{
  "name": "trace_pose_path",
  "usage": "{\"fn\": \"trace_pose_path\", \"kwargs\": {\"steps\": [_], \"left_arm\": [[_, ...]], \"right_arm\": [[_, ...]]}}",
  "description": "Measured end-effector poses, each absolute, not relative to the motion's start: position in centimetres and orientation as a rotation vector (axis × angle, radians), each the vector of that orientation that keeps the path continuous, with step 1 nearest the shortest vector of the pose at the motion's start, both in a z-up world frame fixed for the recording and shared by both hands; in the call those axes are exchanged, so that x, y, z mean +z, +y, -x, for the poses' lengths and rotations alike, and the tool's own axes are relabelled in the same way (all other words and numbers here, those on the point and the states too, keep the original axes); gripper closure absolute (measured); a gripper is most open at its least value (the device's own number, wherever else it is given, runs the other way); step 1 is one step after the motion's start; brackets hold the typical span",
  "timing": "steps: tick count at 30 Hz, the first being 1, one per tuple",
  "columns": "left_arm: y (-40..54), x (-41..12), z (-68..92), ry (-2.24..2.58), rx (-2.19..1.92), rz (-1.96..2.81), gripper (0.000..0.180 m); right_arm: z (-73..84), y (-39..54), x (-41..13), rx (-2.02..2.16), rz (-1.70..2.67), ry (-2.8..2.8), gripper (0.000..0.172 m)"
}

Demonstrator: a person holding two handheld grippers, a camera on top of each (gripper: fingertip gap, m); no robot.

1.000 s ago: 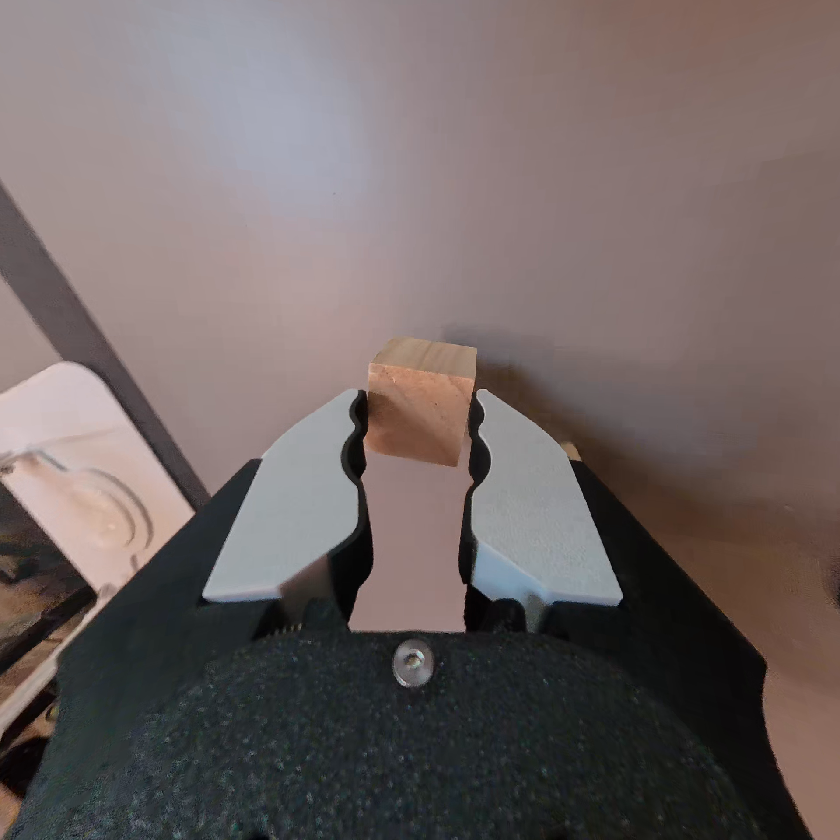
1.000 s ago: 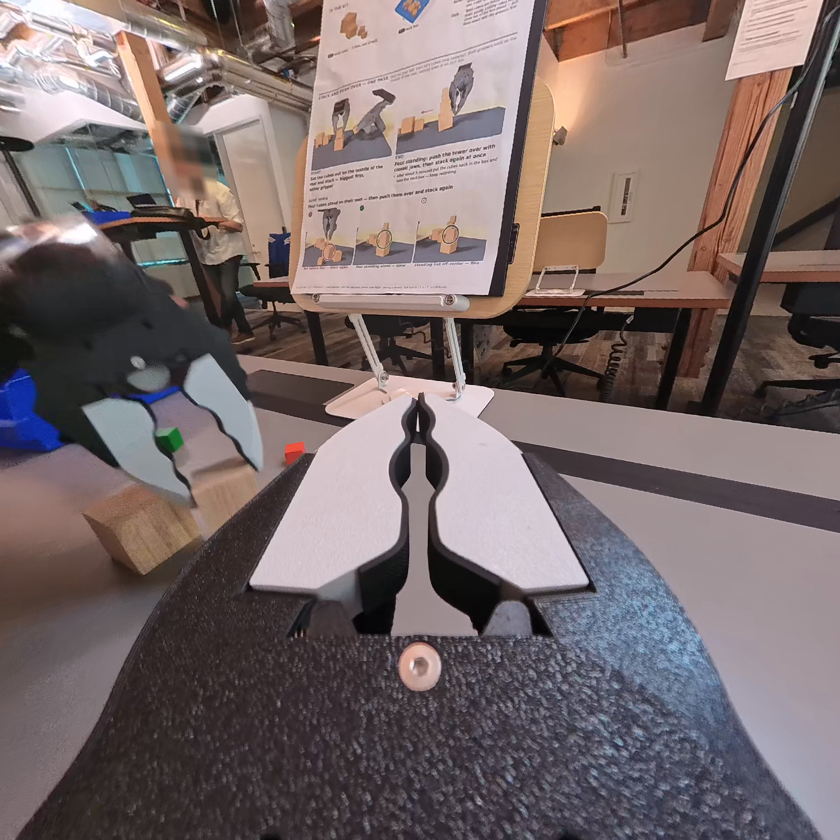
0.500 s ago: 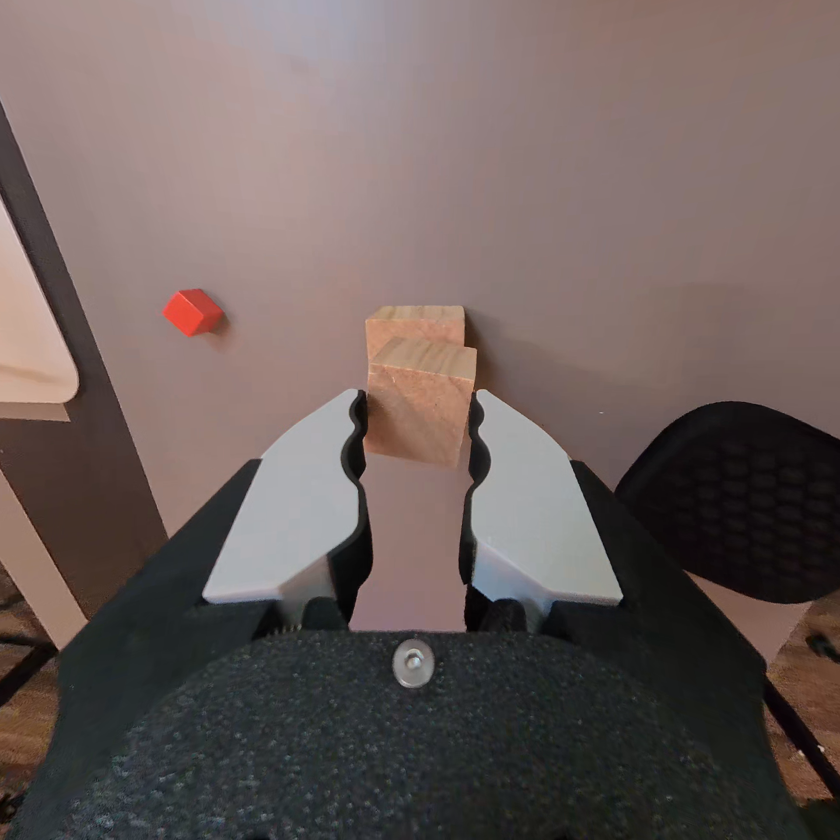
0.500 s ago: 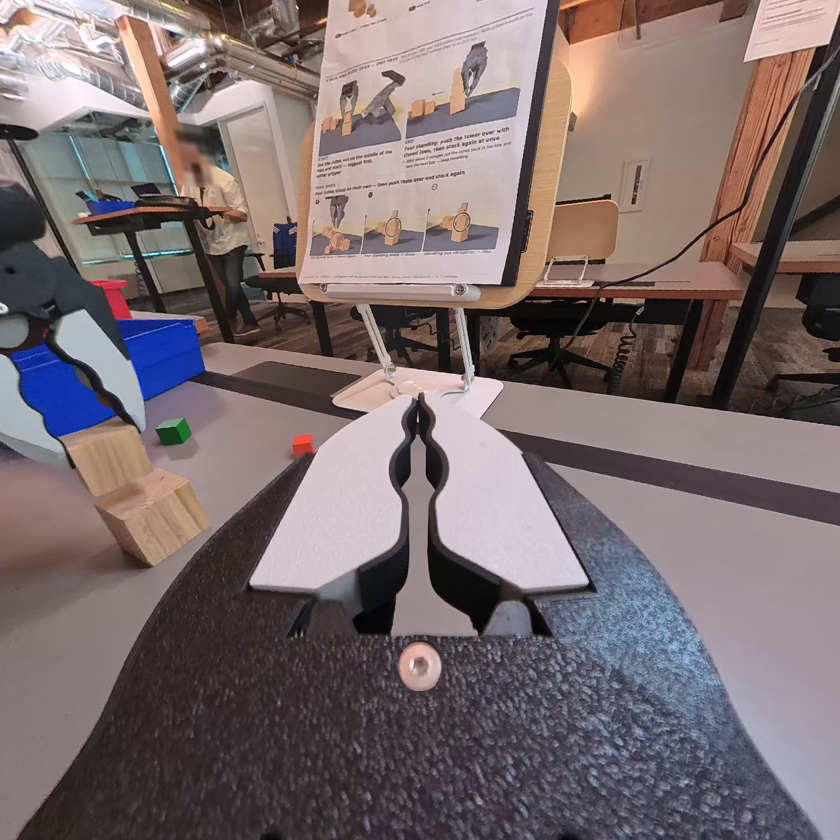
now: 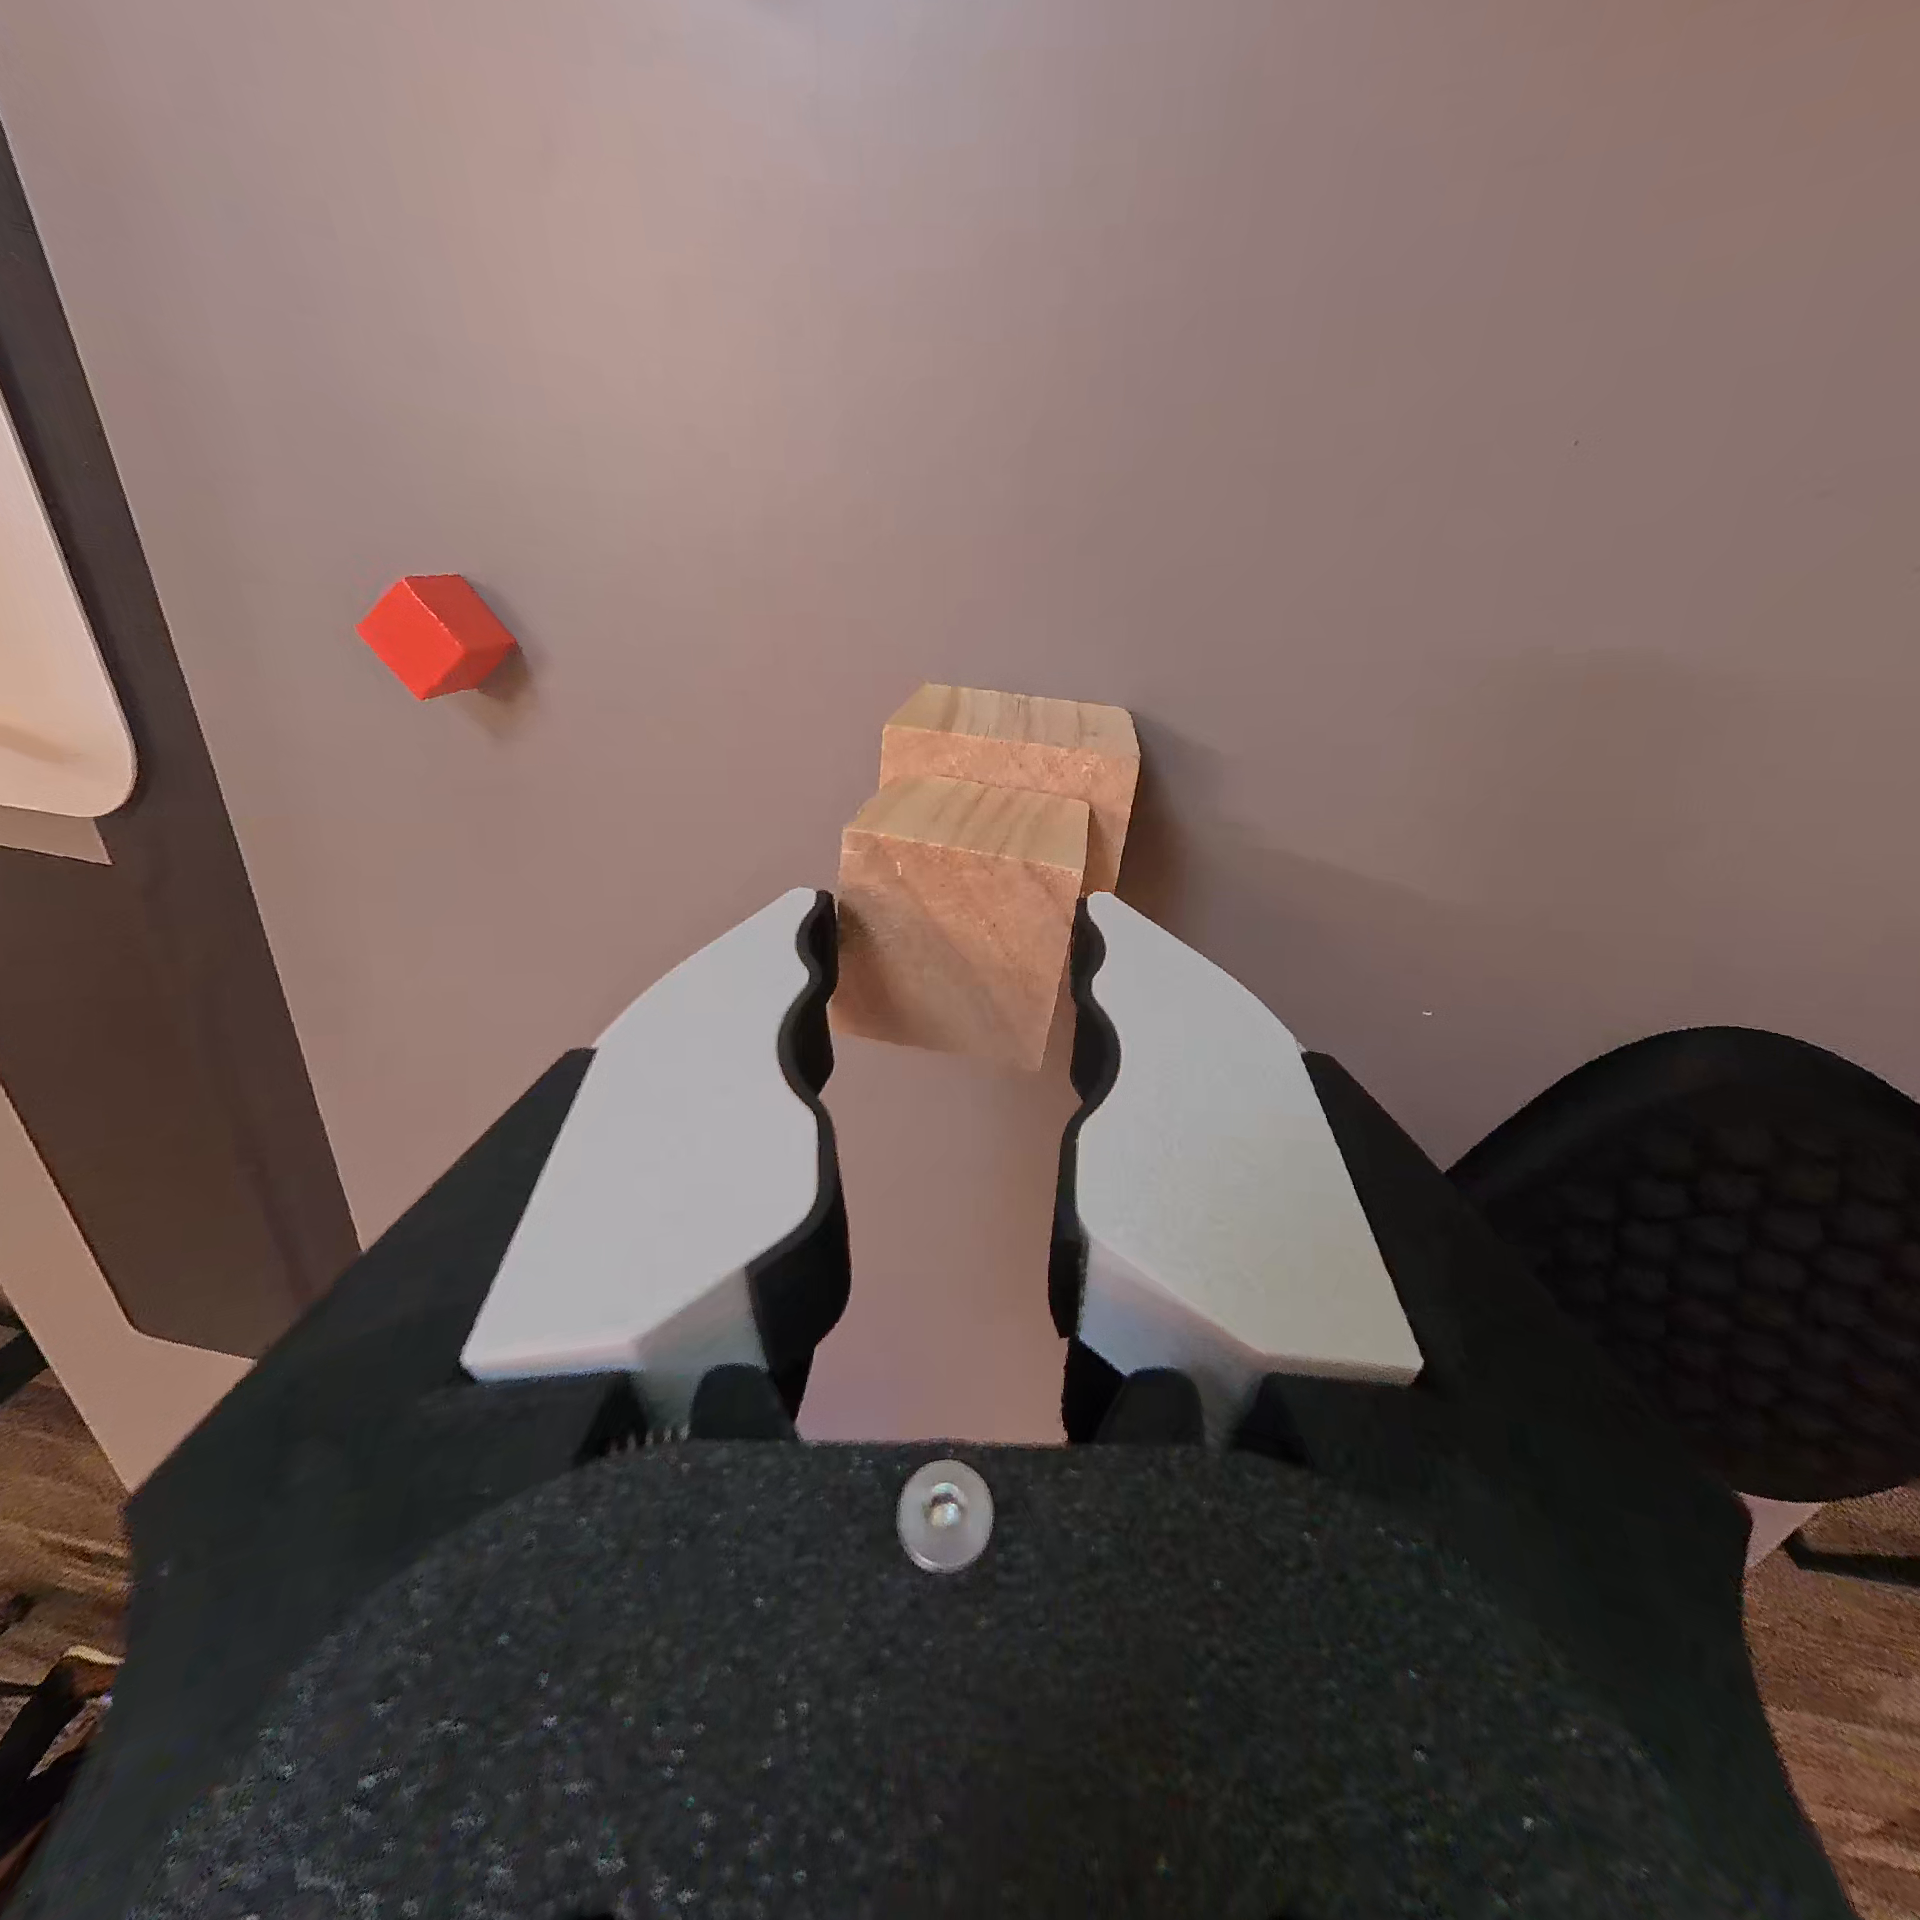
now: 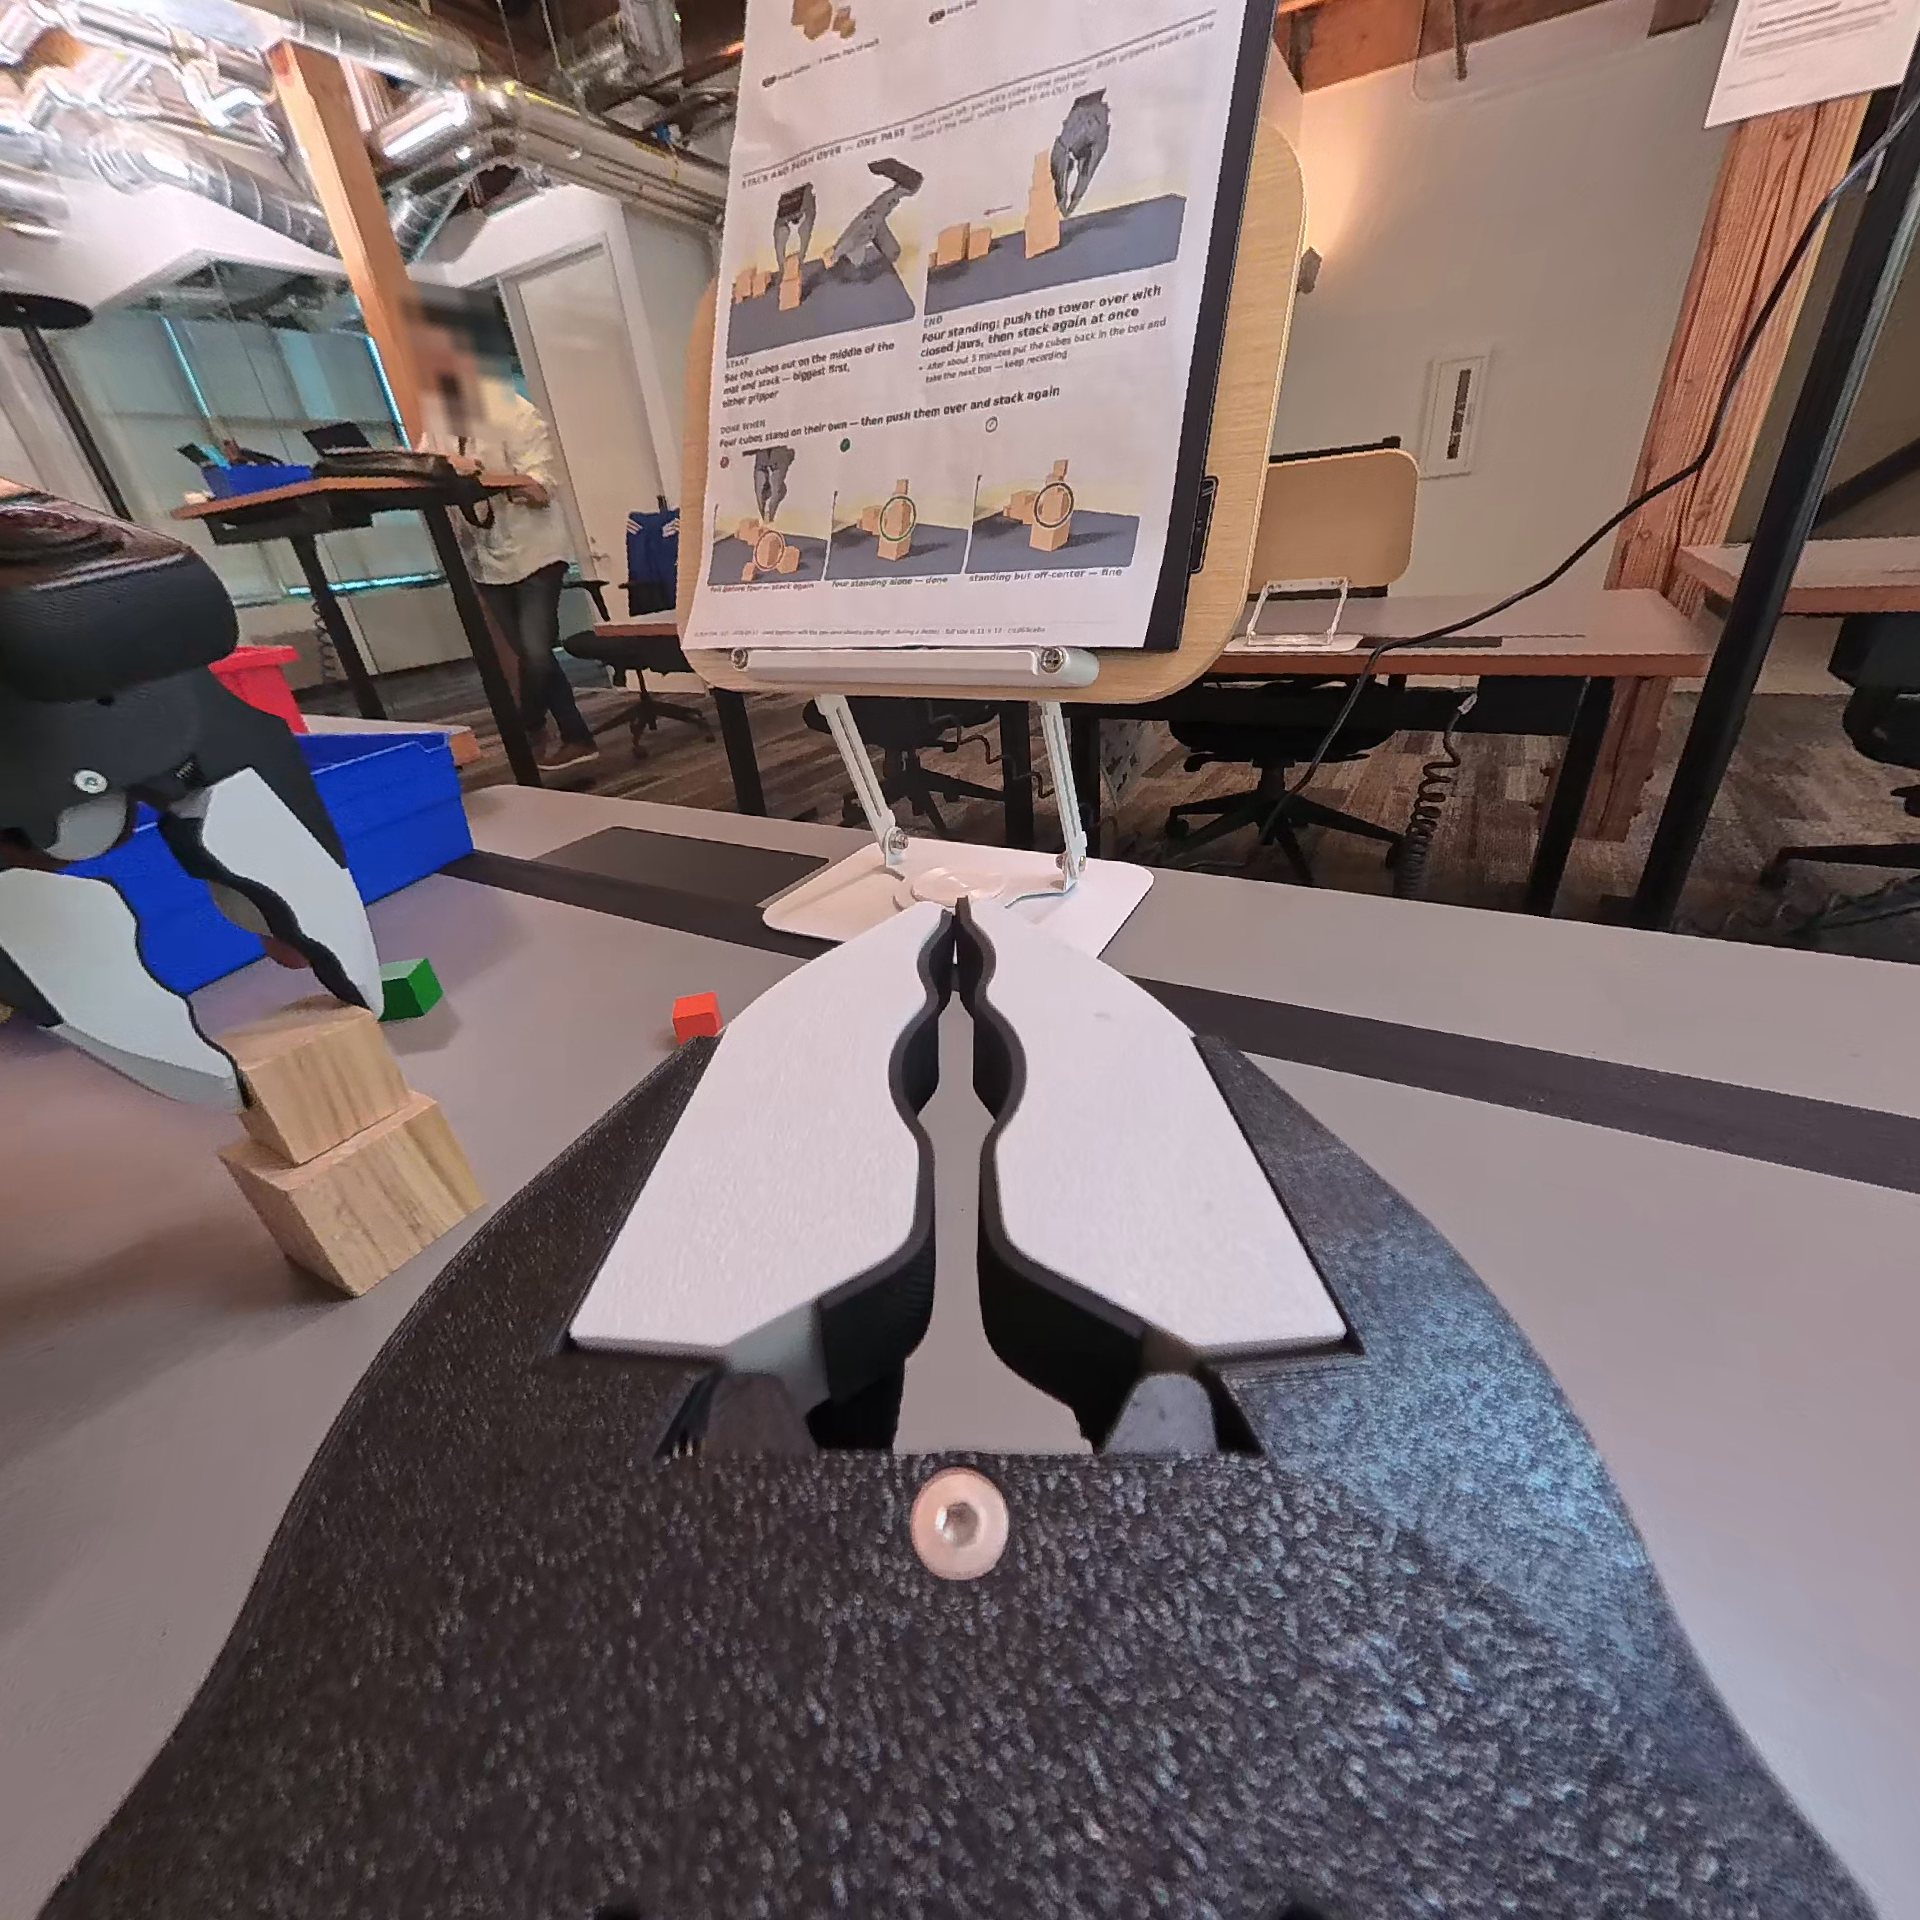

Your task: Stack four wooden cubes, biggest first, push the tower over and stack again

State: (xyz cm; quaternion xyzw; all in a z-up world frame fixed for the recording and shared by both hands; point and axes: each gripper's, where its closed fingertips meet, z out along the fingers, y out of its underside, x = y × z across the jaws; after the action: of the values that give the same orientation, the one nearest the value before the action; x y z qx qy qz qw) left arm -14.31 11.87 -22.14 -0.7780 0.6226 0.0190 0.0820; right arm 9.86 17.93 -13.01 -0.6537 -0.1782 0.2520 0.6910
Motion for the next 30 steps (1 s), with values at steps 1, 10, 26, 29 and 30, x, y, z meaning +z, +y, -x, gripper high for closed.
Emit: {"fn": "trace_pose_path", "kwargs": {"steps": [1,10,26,29,30], "left_arm": [[11.8,-22.1,14.3,1.857,0.059,2.324,0.138],[11.6,-22.2,14.1,1.853,0.093,2.314,0.137],[12.2,-18.6,14.6,1.650,-0.134,2.250,0.127],[12.5,-18.2,16.6,1.606,-0.130,2.234,0.127],[12.9,-18.0,17.4,1.574,-0.108,2.220,0.129]], "right_arm": [[-9.8,17.9,-13.0,0.563,1.462,-0.399,0.172],[-9.8,17.9,-13.0,0.564,1.462,-0.402,0.172],[-10.0,17.9,-13.0,0.563,1.460,-0.397,0.171],[-10.0,17.9,-13.0,0.560,1.461,-0.399,0.172],[-10.0,17.9,-13.0,0.560,1.460,-0.398,0.172]]}}
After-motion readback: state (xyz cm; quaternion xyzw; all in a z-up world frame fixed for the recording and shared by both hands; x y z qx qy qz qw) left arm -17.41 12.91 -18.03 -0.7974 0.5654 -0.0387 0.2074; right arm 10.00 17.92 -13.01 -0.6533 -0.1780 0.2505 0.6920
